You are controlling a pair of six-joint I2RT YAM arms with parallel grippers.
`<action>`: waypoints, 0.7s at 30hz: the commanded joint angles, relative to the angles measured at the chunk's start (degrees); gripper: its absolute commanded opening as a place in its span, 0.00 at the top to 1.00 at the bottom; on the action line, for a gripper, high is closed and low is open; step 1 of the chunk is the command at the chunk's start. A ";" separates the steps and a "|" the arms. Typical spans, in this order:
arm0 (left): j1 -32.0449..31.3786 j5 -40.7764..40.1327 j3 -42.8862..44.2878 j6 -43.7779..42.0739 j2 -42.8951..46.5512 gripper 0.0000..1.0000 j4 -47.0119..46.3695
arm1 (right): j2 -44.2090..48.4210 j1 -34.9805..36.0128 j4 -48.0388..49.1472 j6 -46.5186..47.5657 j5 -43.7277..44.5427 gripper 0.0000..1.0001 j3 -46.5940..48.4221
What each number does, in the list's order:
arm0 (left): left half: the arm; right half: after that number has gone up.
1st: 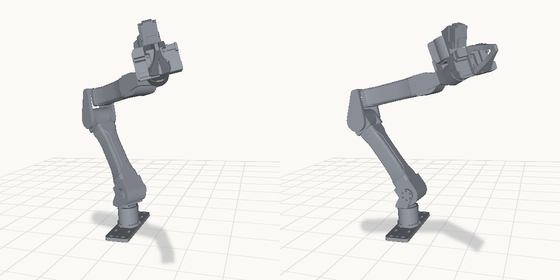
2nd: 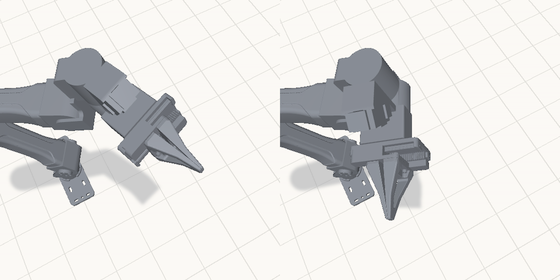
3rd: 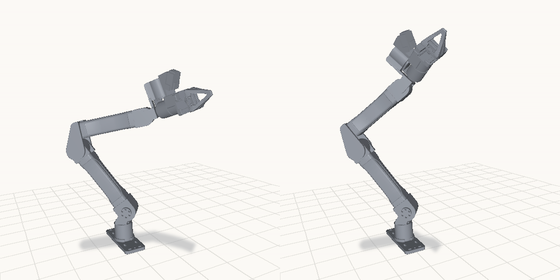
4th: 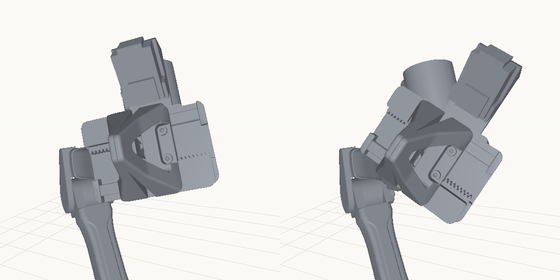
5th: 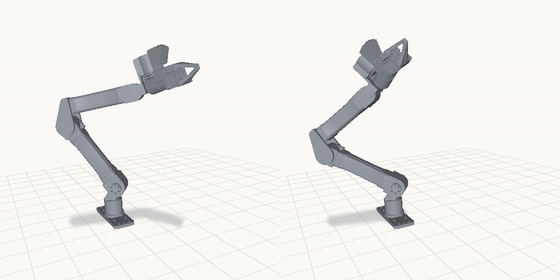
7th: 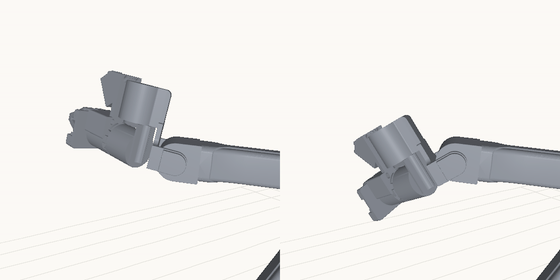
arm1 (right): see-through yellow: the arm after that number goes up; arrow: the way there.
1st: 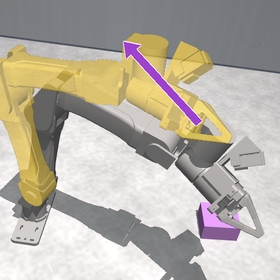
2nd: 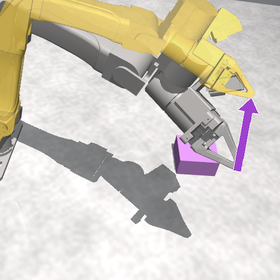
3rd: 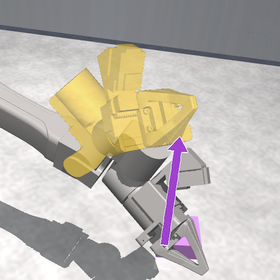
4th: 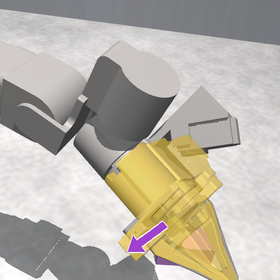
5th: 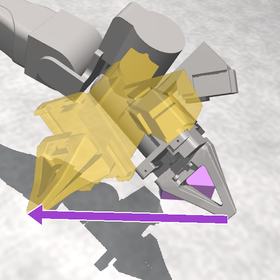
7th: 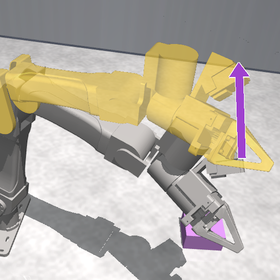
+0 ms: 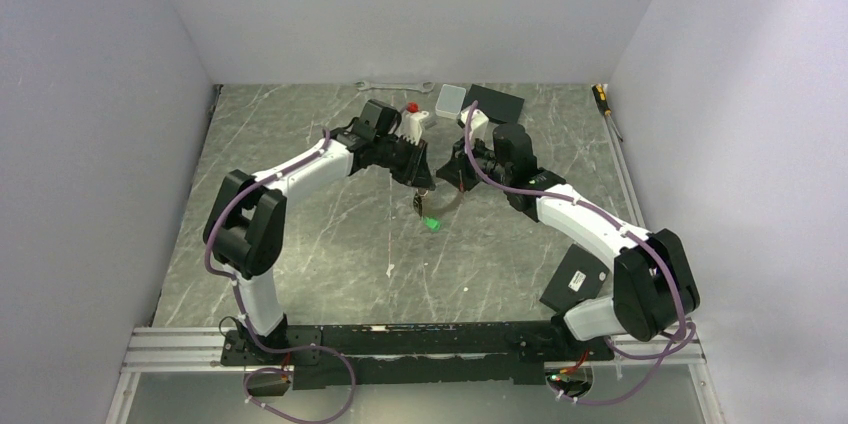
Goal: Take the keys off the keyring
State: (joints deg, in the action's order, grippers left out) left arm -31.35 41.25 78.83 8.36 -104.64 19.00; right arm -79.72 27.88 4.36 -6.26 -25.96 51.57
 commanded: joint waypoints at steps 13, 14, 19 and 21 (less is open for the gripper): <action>5.04 20.14 8.84 -9.39 1.64 1.00 7.62 | 8.30 -13.84 -10.42 10.86 -23.53 0.15 7.39; 5.07 21.05 9.37 -10.91 1.94 1.00 8.77 | 8.29 -14.68 -11.03 11.25 -25.42 0.14 7.67; 5.08 26.21 11.23 -15.27 4.32 1.00 12.68 | 7.93 -17.31 -11.41 10.86 -30.72 0.13 8.25; 5.09 28.09 12.68 -17.63 4.97 1.00 15.50 | 7.65 -17.85 -10.28 9.23 -33.57 0.14 7.92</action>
State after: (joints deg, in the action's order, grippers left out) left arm -25.98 60.10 87.31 -2.74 -103.90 29.36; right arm -72.03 11.16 -6.52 3.05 -51.00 58.22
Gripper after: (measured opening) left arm 0.022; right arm 0.867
